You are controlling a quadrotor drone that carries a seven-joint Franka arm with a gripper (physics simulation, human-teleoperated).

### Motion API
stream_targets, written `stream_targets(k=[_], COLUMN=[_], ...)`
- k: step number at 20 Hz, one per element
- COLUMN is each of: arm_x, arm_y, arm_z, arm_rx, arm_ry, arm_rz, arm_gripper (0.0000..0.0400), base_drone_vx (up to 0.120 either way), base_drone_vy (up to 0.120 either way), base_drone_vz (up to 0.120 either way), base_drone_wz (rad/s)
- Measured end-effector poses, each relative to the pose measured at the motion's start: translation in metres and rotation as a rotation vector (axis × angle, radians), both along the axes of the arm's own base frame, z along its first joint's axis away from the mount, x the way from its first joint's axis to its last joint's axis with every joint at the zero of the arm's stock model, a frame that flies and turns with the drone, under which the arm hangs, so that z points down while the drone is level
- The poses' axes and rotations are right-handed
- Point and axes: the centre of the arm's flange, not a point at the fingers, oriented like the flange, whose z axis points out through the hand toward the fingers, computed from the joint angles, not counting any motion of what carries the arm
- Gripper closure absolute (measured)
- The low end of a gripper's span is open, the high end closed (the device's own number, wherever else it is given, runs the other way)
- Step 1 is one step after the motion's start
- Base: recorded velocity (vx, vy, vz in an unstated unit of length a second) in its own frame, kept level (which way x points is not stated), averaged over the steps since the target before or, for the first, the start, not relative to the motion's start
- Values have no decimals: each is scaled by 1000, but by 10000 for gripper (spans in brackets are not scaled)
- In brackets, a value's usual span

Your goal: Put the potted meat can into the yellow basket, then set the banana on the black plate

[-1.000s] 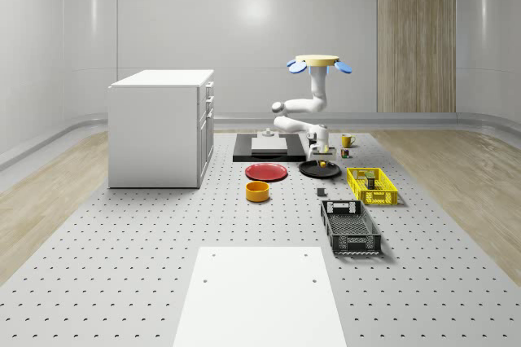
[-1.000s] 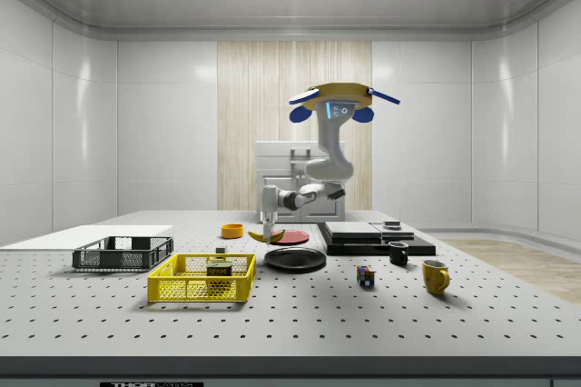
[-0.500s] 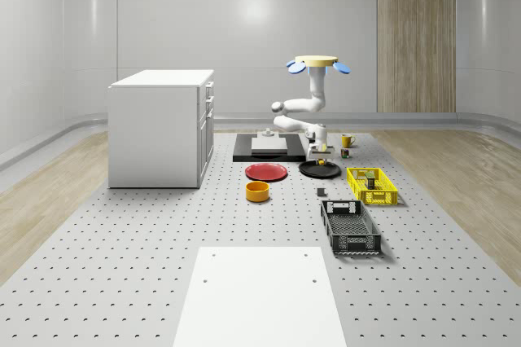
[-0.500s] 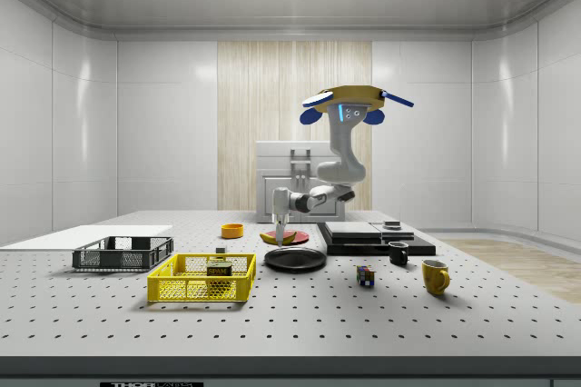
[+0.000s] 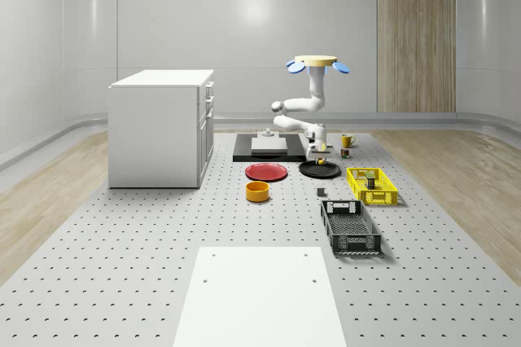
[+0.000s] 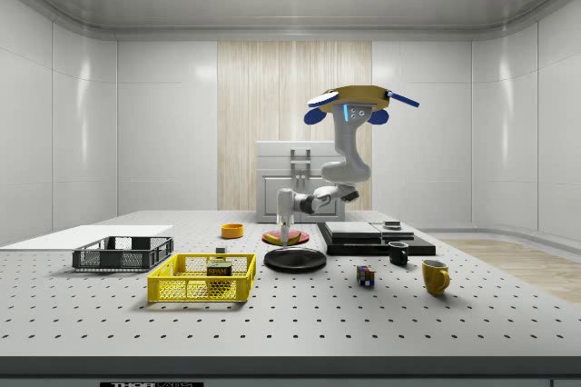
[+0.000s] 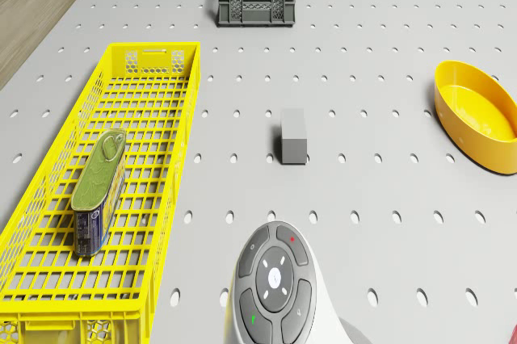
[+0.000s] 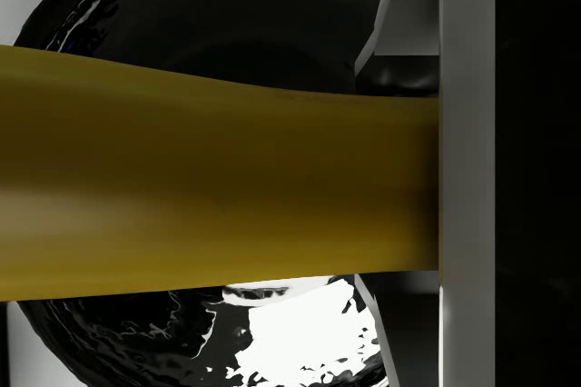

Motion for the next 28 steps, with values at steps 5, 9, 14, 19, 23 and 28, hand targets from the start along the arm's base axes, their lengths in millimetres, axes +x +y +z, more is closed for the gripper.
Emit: stream_targets(k=[5,9,14,19,23,28], arm_x=[0,0,0,0,0,0], arm_y=[0,0,0,0,0,0], arm_z=[15,25,39,45,34,14], arm_rx=[0,0,0,4,6,8], arm_ry=[0,0,0,-2,-2,-3], arm_rz=[0,1,1,-12,-21,-26], arm_gripper=[201,201,201,81,30,9], base_drone_vx=[0,0,0,0,0,0], base_drone_vy=[0,0,0,0,0,0], base_drone_vz=[0,0,0,0,0,0], base_drone_wz=[0,0,0,0,0,0])
